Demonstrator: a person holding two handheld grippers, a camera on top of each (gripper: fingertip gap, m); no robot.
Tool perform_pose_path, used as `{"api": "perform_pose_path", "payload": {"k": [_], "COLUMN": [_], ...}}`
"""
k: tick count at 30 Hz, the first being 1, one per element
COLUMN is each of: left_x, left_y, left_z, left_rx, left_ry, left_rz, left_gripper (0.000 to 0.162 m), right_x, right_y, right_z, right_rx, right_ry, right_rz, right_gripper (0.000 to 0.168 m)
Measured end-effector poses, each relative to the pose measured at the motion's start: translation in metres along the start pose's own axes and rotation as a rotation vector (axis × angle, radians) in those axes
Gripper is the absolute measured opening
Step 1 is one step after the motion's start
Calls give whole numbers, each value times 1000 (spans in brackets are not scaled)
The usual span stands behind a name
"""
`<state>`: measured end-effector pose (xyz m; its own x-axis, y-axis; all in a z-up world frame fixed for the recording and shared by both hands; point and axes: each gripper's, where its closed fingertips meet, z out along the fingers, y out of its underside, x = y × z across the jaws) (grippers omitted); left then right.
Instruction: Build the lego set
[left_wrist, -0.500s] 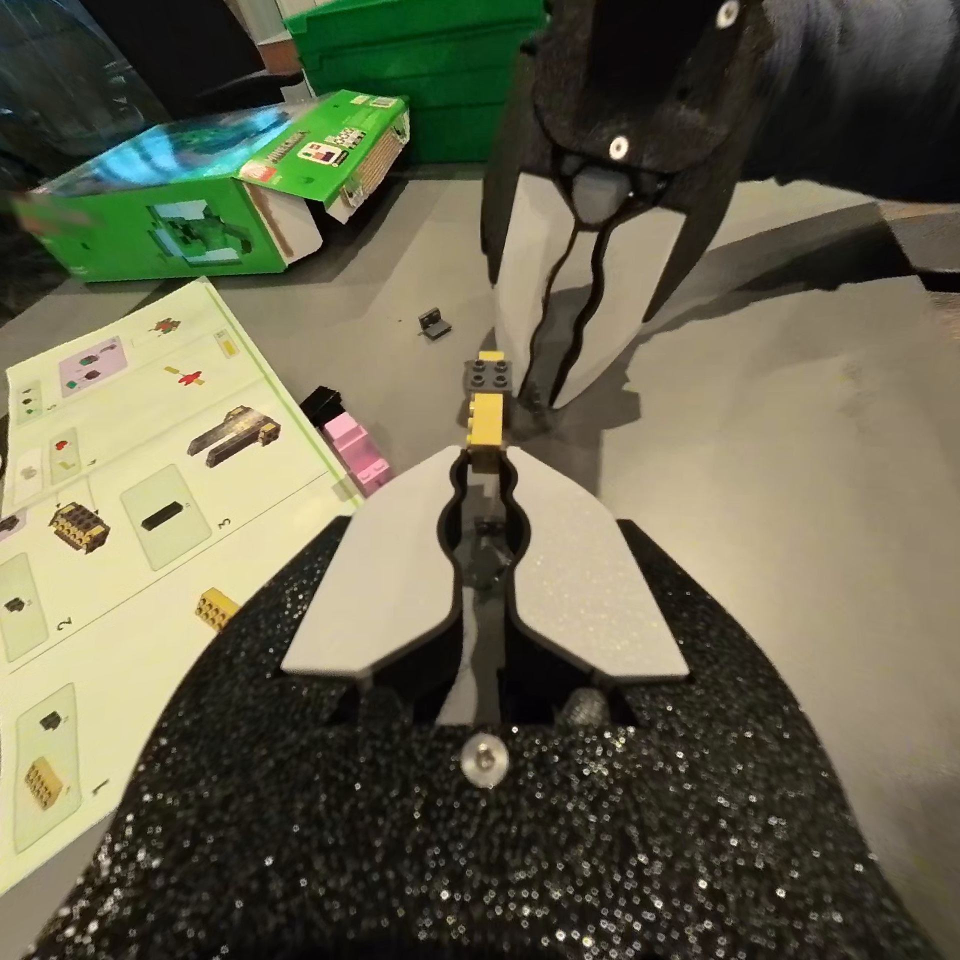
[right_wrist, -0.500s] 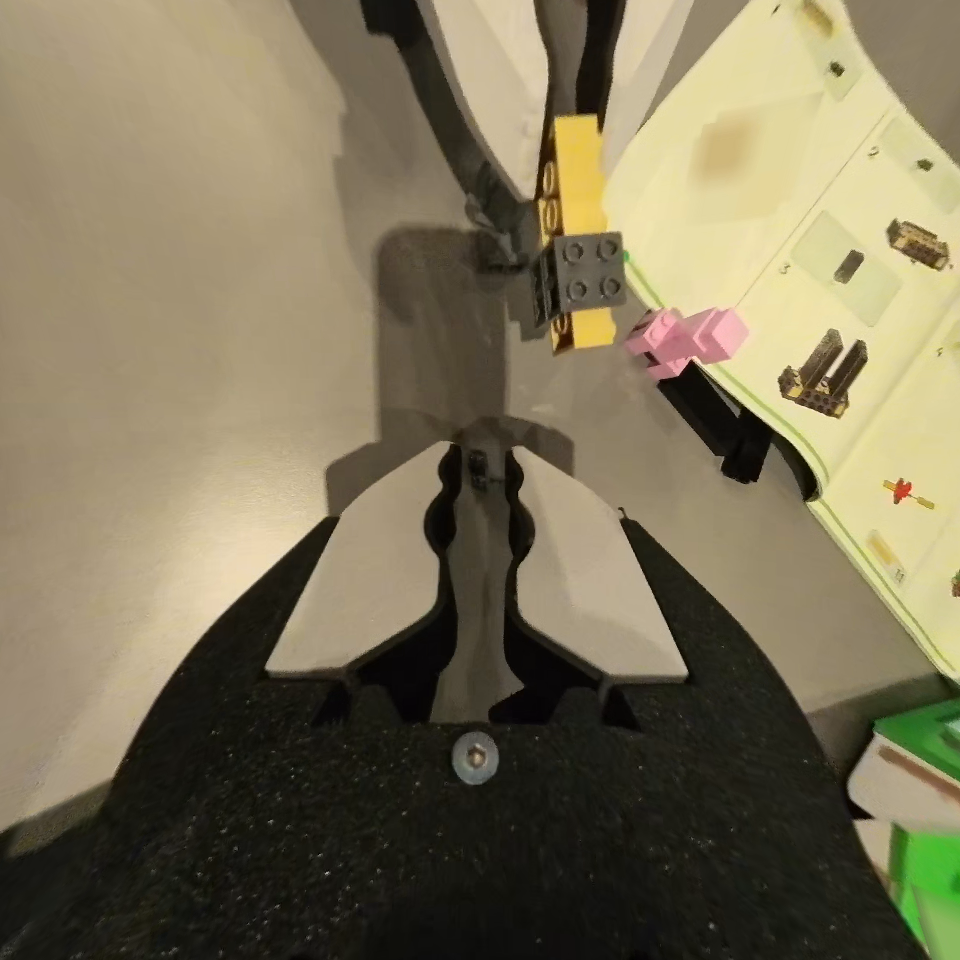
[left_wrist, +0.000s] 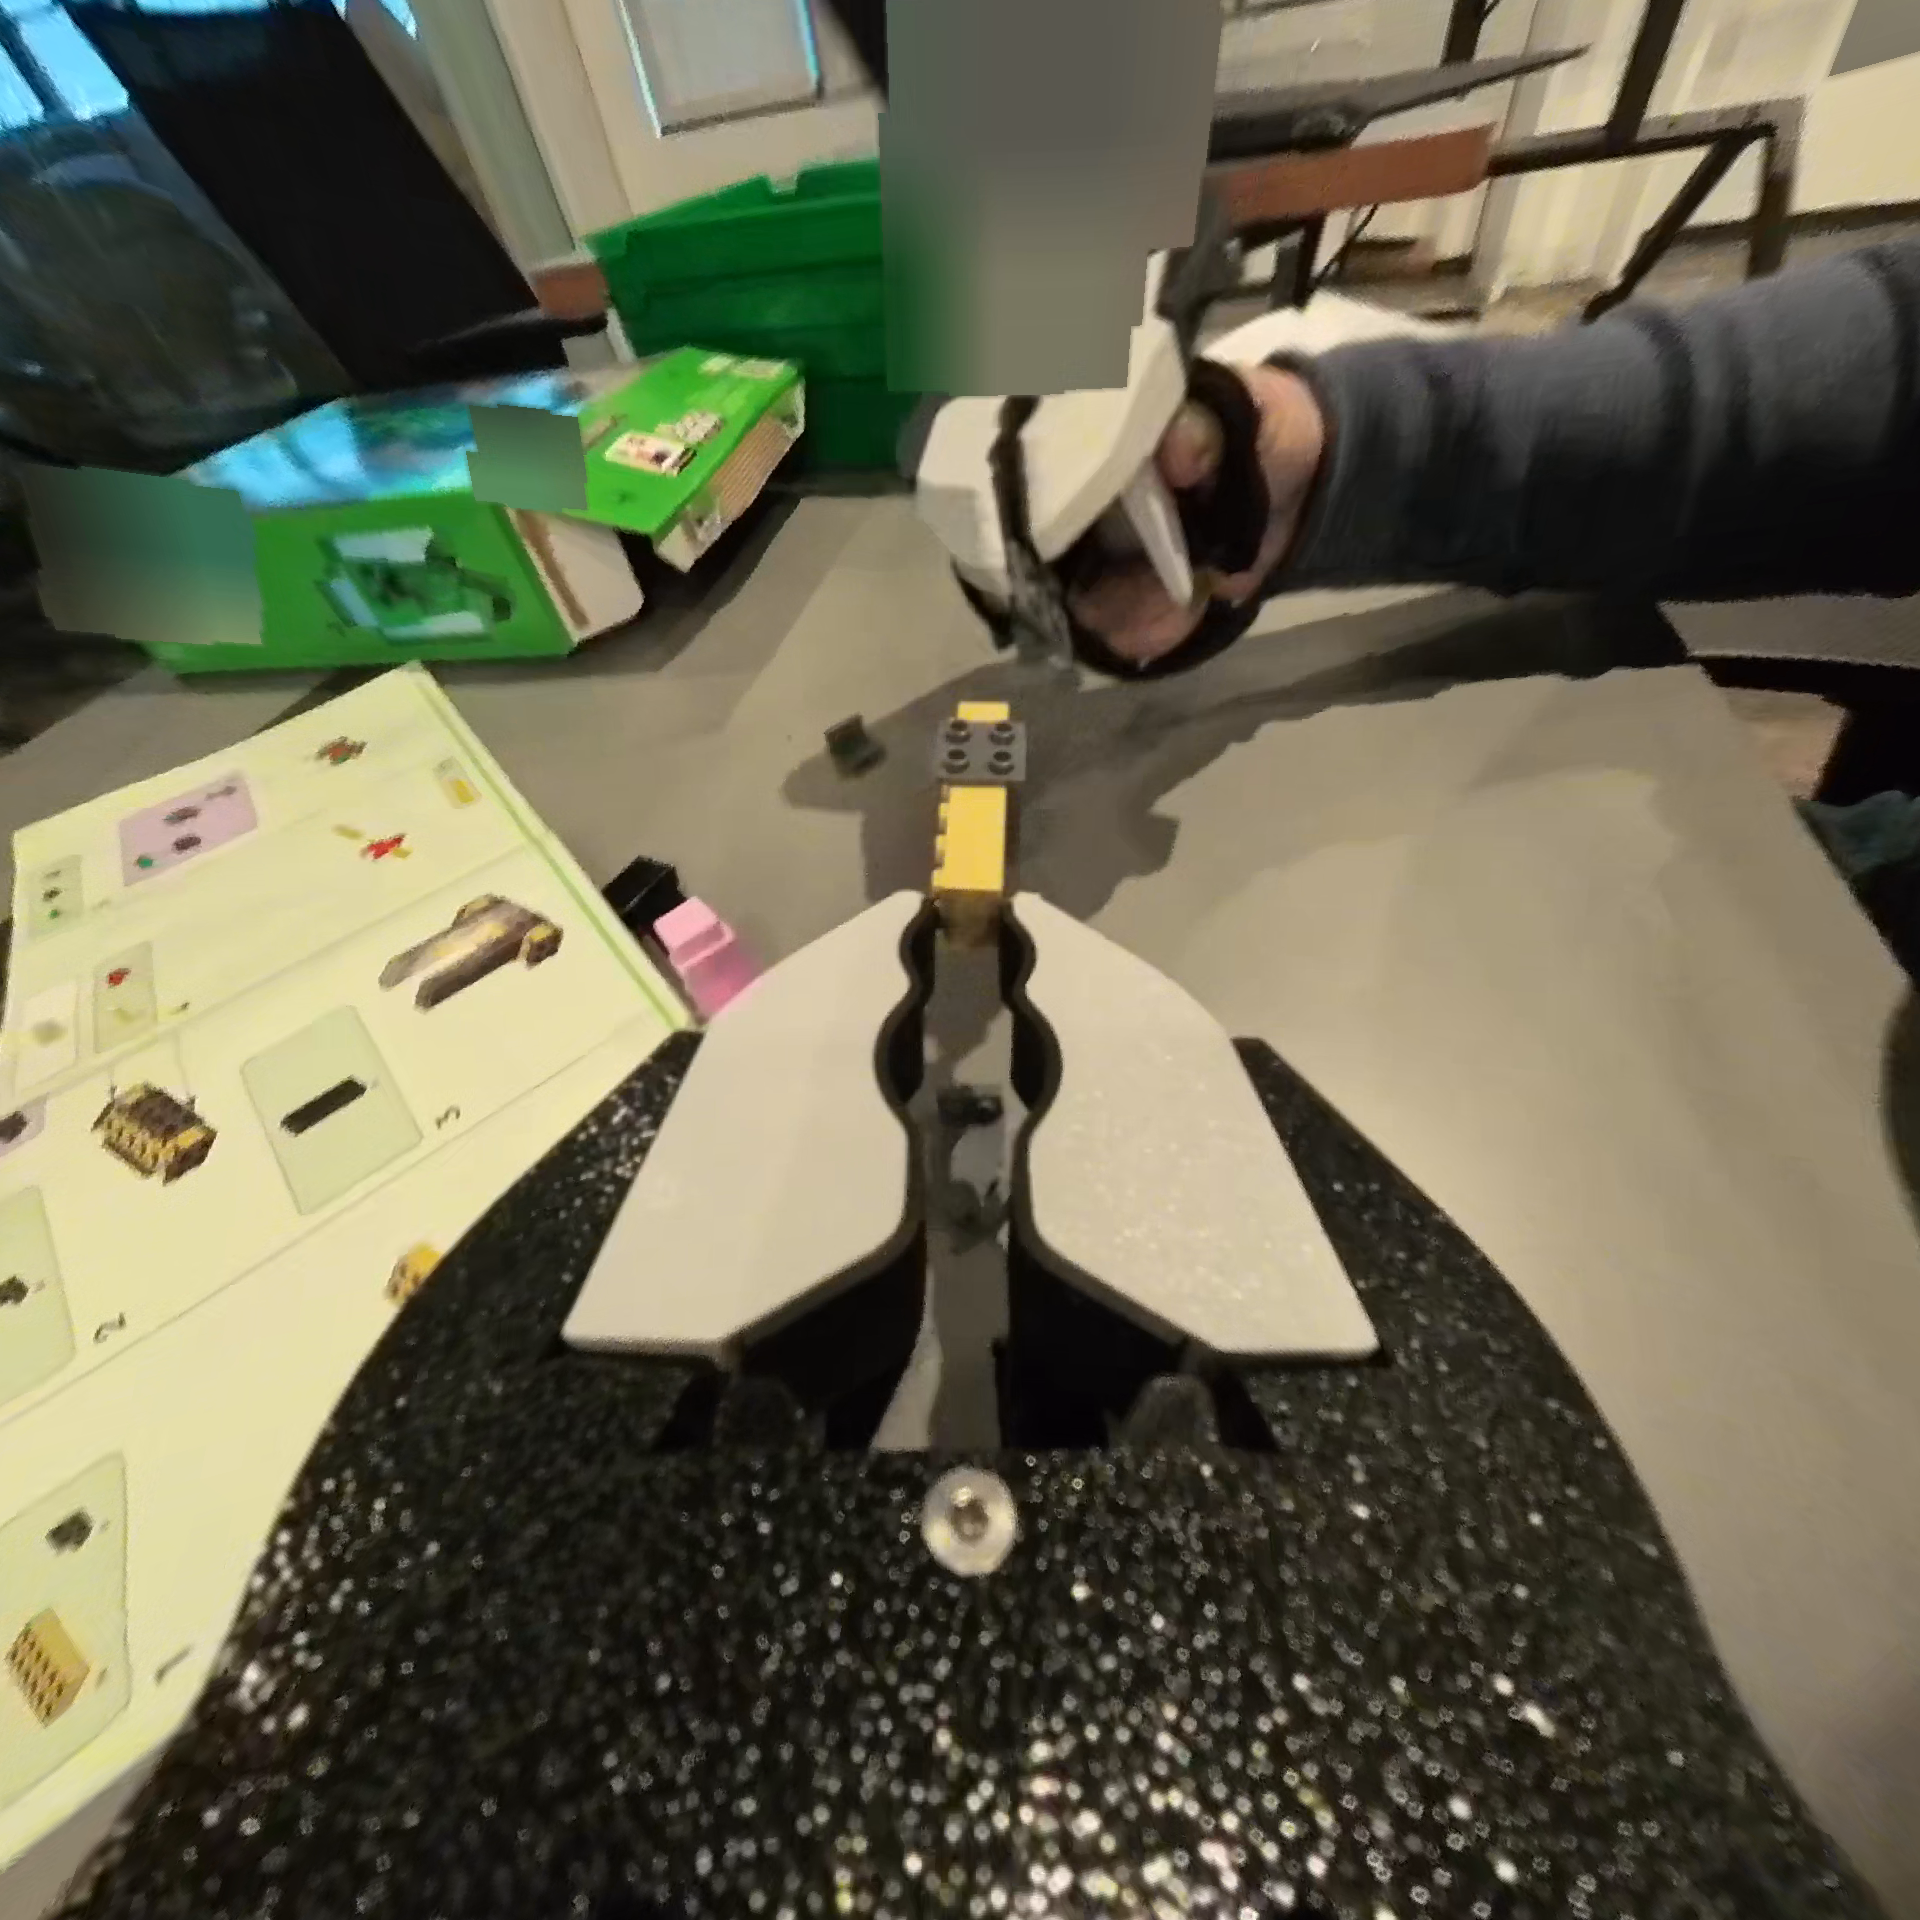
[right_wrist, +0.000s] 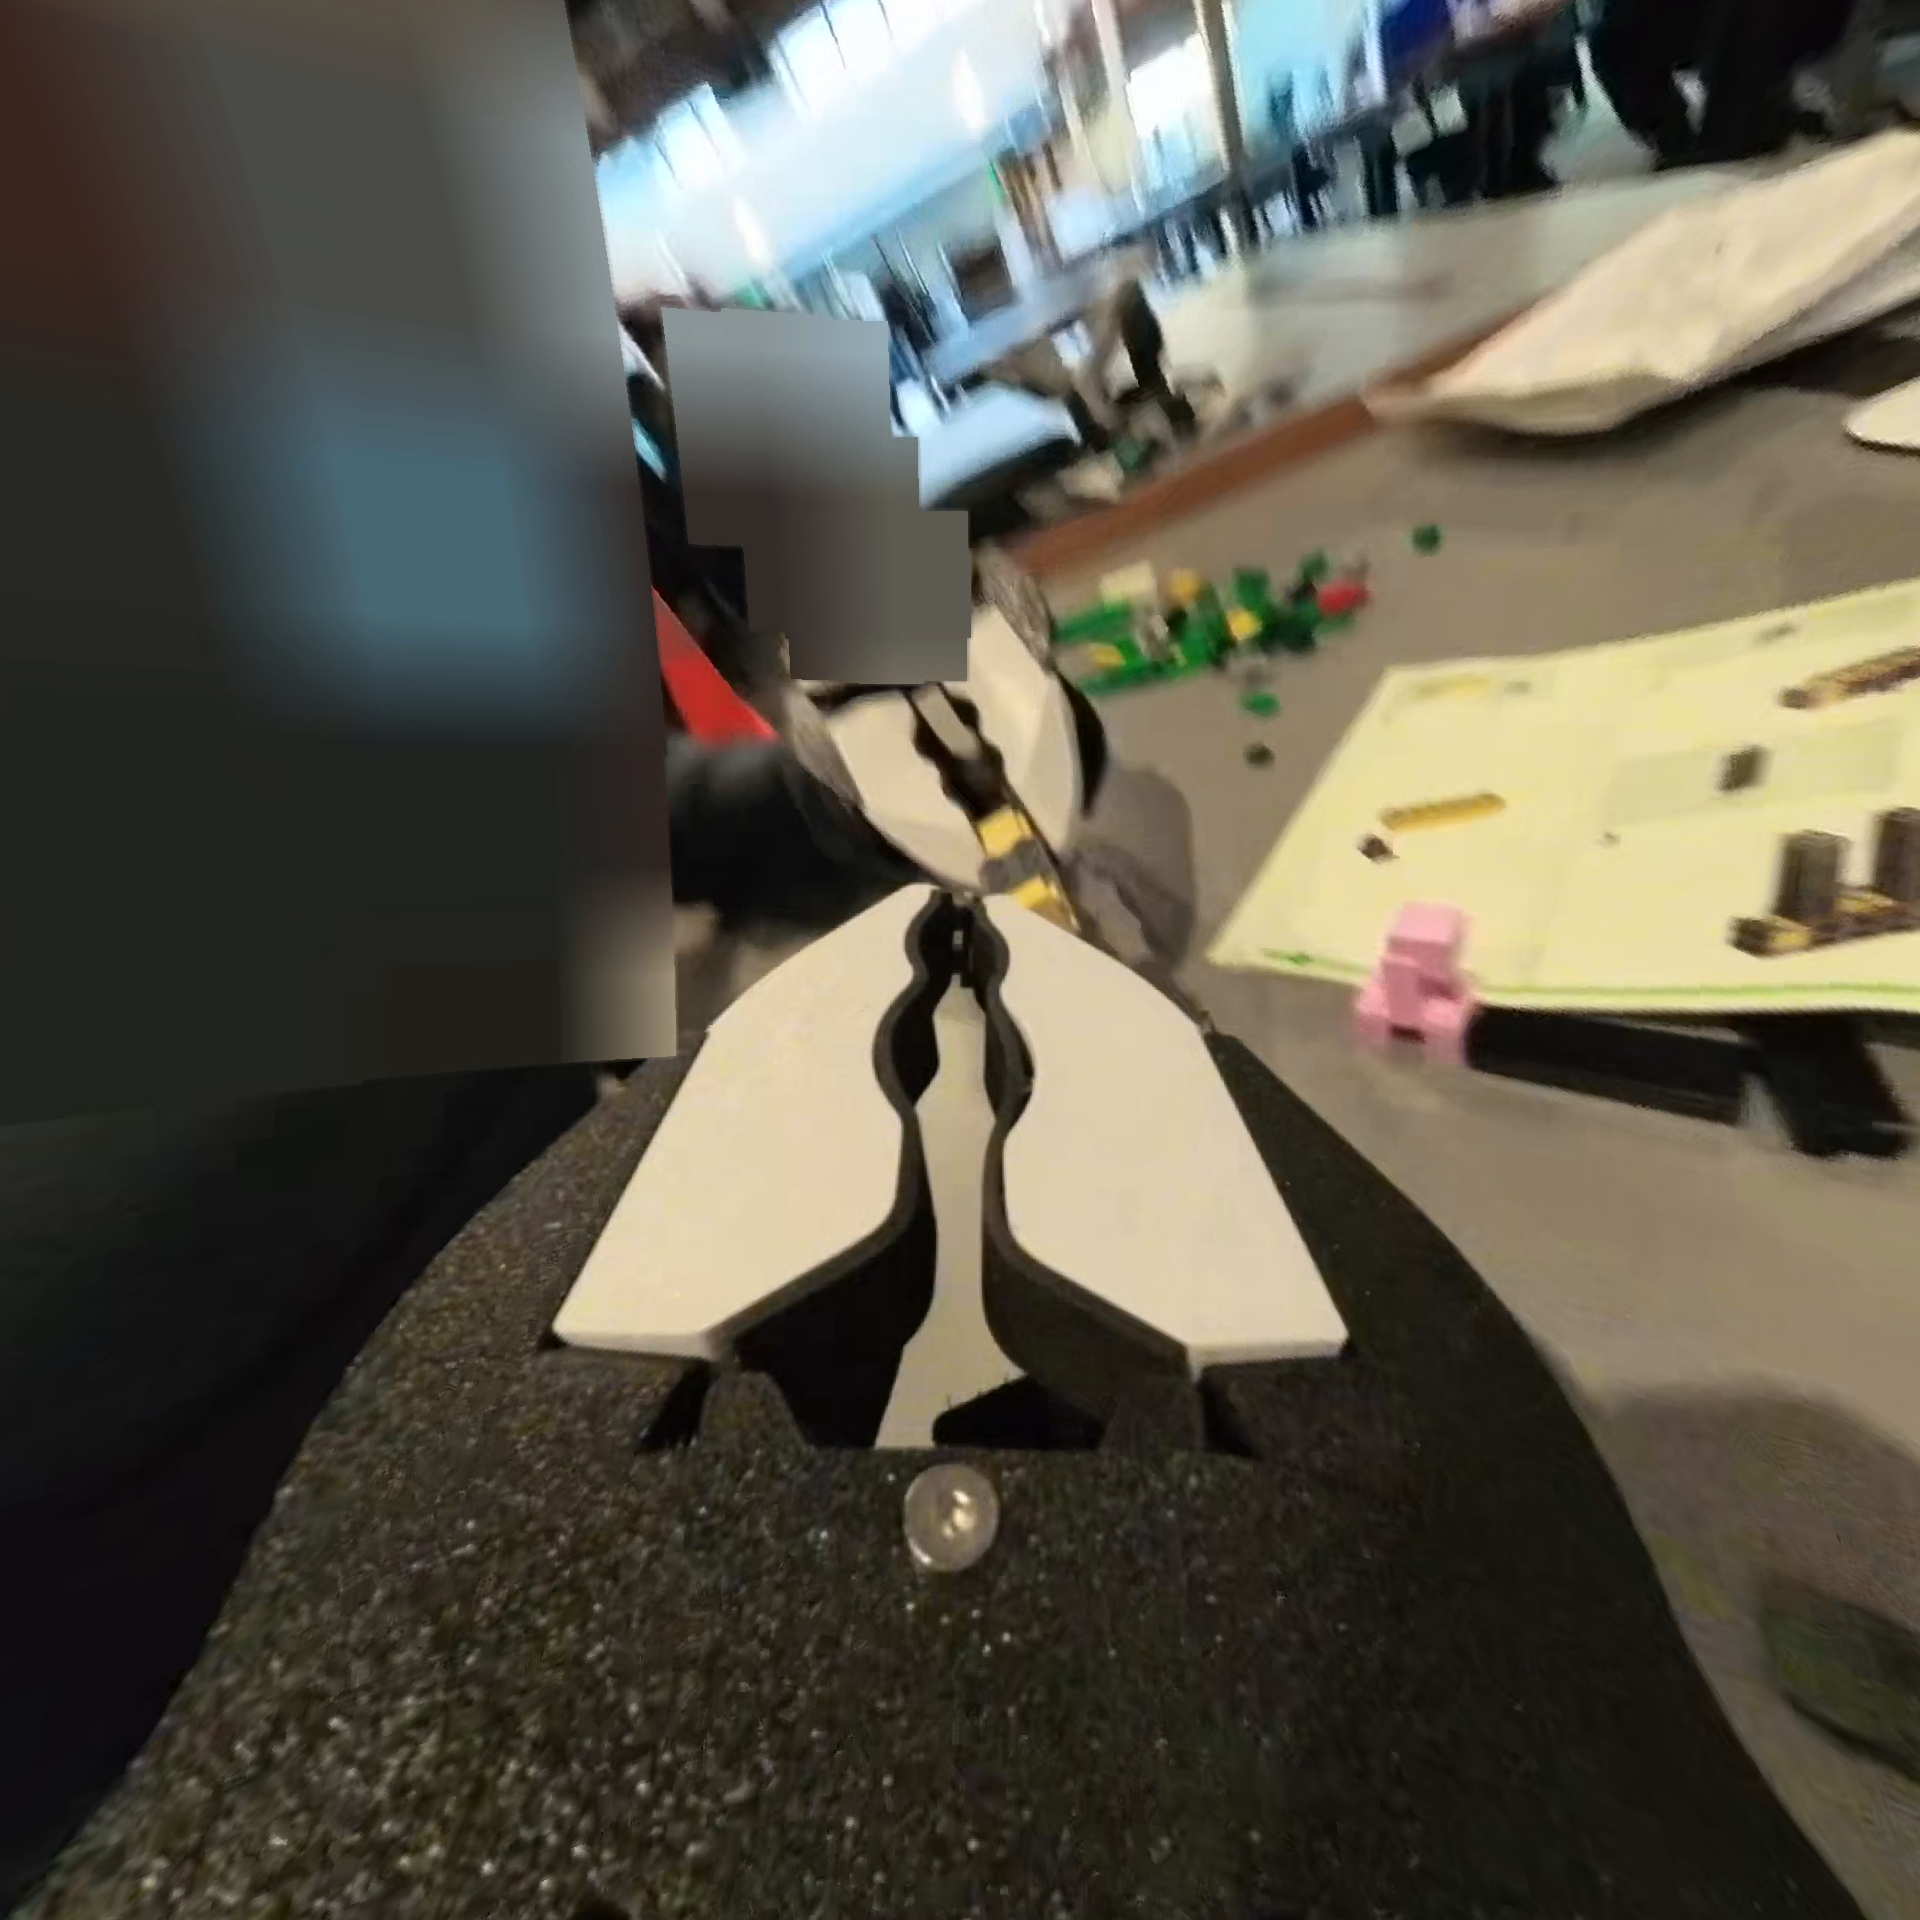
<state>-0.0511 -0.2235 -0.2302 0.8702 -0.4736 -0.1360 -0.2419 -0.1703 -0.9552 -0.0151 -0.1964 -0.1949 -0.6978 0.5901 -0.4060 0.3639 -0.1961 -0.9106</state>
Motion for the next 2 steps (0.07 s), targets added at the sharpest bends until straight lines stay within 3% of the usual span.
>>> {"api": "perform_pose_path", "payload": {"k": [2], "left_x": [3], "left_y": [-10], "left_z": [-2], "left_rx": [64], "left_ry": [5], "left_rz": [23], "left_gripper": [11], "right_x": [-9], "right_y": [-13], "right_z": [-2], "right_rx": [135], "right_ry": [-100], "right_rz": [87], "right_gripper": [3]}}
